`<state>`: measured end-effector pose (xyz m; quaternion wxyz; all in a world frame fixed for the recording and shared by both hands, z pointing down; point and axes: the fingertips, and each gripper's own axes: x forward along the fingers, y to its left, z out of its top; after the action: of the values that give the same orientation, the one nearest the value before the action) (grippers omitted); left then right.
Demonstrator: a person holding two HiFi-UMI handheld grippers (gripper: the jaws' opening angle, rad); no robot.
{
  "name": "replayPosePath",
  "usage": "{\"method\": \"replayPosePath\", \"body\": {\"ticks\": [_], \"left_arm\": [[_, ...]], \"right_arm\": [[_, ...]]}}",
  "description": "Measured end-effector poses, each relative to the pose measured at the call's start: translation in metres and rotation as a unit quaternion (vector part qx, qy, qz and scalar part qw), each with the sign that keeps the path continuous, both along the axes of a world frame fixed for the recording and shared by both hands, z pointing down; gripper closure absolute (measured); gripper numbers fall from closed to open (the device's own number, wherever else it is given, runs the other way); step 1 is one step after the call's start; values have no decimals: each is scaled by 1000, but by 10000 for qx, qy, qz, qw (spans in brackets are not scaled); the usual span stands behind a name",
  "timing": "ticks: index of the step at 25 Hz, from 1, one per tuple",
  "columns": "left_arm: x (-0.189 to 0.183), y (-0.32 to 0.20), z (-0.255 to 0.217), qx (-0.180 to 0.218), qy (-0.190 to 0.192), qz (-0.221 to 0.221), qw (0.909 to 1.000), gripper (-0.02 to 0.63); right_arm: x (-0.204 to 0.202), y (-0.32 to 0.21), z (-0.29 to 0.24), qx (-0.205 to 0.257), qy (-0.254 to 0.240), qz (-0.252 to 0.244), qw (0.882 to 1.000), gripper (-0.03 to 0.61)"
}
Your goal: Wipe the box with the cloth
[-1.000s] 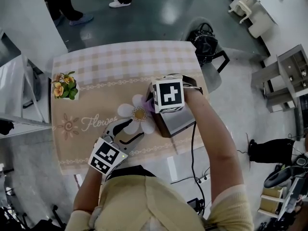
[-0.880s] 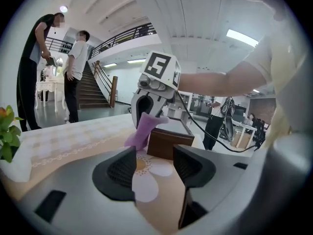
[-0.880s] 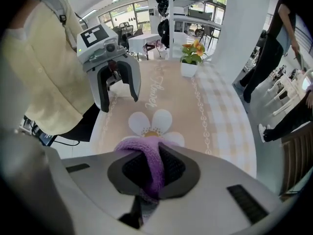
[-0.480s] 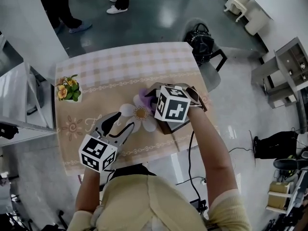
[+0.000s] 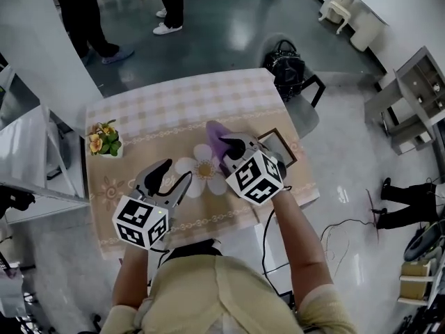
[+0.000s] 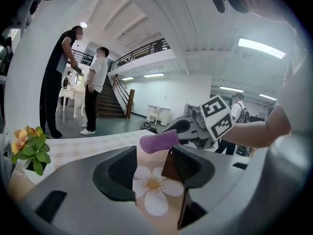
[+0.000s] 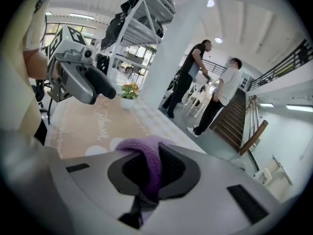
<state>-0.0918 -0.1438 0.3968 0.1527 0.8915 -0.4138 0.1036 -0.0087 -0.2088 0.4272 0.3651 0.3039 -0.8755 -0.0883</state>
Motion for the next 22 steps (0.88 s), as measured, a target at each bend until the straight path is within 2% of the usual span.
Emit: {"method": "replayPosePath", "body": {"ticks": [5,10,14,18,22], "left_arm": [[9,-7,-13,68,125,25,9999,399],[16,-11,-21,53,268,122,9996,408],[21,-12,-25,63,277,223,9993,414],[22,-15,-30,184,180,162,9995,454],[21,-17,-34,207,279,85,9994,494]], "right_arm": [[19,3,-17,295,-475,671,9962,534],[37,12,-38,449,-1025,1258,9857,534],[57,22,-64,516,-1636,1692,9706,534],[78,31,-80,482,-2303,2045,9502,534],[94,39,-84,471,-2696,2292,9341,534]]}}
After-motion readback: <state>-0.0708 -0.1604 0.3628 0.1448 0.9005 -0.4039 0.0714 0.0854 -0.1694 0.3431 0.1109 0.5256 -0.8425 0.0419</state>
